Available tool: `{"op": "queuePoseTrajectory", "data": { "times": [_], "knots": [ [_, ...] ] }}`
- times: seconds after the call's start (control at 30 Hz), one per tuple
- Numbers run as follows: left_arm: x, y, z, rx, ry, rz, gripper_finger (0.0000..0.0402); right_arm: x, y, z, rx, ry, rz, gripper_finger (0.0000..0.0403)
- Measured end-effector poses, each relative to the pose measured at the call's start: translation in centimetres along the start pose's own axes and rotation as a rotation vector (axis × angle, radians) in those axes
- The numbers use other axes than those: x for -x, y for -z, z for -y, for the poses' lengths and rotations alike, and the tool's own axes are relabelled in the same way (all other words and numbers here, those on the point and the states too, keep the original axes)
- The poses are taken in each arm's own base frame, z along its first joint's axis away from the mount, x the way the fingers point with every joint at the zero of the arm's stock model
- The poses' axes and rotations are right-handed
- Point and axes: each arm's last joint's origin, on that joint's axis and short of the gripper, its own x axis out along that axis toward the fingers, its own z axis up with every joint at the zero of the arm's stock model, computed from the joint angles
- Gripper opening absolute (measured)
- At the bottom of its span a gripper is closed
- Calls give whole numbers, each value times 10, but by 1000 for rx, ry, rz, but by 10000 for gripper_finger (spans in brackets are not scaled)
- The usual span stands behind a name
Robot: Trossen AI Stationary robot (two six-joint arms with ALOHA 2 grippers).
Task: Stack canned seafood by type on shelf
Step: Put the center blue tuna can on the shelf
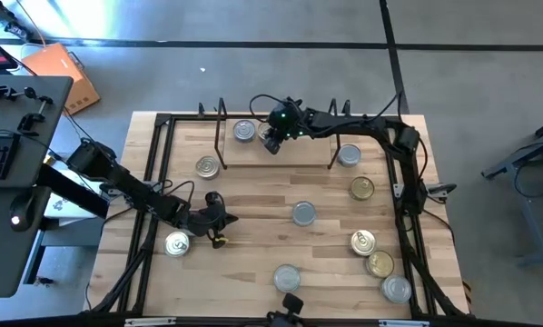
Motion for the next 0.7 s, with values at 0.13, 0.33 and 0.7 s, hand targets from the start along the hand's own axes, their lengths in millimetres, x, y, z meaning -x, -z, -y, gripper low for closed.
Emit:
{"op": "queuePoseTrajectory", "data": {
  "times": [0.13,0.33,0.7],
  "knots": [
    [0,0,0,-1,0,0,0,0,0,7,-9,8,2,62],
    [0,0,0,-1,0,0,0,1,1,21,-32,48,-1,44],
    [0,0,0,6,0,0,0,2,0,23,-36,59,-21,41]
  ]
}}
